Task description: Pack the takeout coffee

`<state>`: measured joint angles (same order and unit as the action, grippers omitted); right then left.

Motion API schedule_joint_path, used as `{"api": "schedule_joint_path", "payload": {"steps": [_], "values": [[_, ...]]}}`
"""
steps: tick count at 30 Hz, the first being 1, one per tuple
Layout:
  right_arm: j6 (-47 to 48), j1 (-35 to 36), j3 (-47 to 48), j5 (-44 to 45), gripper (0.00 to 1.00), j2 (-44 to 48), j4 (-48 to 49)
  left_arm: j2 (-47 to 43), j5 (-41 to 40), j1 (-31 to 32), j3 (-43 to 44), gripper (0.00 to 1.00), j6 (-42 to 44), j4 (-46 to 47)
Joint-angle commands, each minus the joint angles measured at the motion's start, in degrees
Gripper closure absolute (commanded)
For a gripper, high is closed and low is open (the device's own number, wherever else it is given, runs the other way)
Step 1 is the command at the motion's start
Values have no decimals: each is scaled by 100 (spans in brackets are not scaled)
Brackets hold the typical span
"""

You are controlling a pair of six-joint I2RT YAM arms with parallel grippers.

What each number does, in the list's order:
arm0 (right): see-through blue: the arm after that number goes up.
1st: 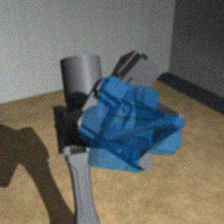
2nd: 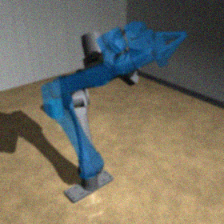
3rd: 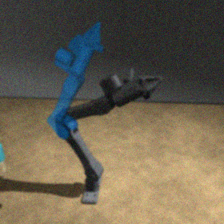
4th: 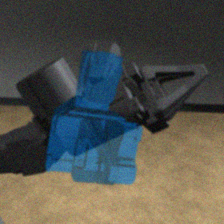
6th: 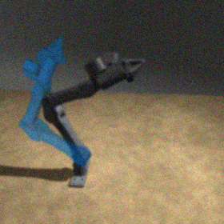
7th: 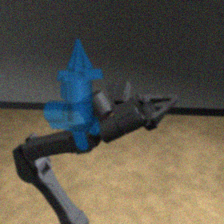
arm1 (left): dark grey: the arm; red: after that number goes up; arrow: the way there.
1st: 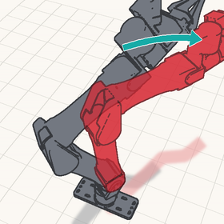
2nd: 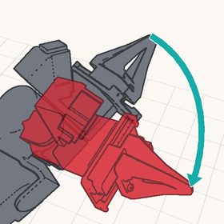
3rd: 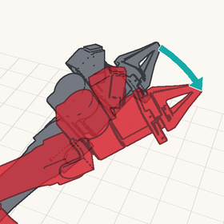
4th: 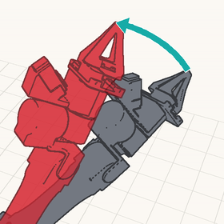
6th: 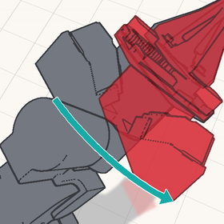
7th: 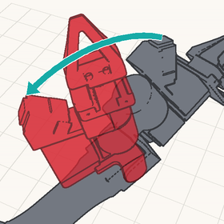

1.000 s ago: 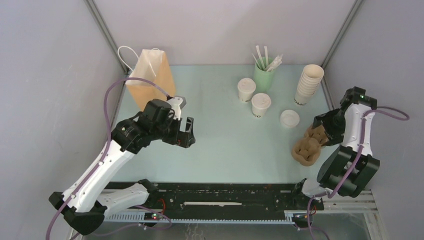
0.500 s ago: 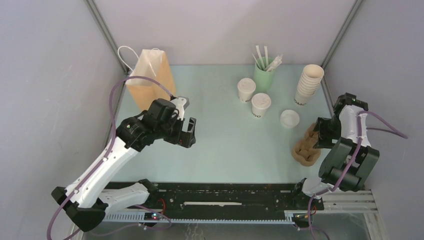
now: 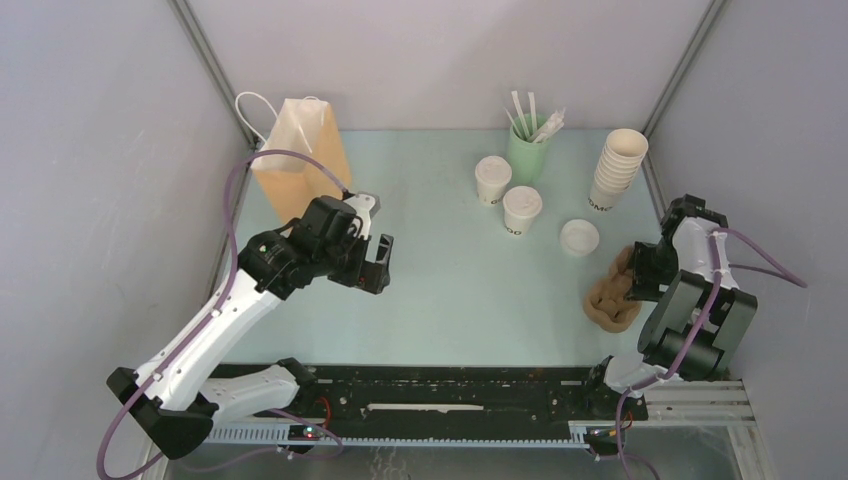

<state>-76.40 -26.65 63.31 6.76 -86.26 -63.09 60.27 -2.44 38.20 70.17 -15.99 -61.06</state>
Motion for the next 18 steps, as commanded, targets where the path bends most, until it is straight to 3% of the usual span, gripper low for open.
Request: {"api": "schedule_joint_path", "payload": {"steps": [1, 18], "values": [[-284, 12, -83, 194, 13, 109, 86, -24, -205, 36, 207, 0, 114, -38], [-594, 63, -190, 112, 48, 444, -8, -51, -329, 39, 246, 0, 131, -95]]}}
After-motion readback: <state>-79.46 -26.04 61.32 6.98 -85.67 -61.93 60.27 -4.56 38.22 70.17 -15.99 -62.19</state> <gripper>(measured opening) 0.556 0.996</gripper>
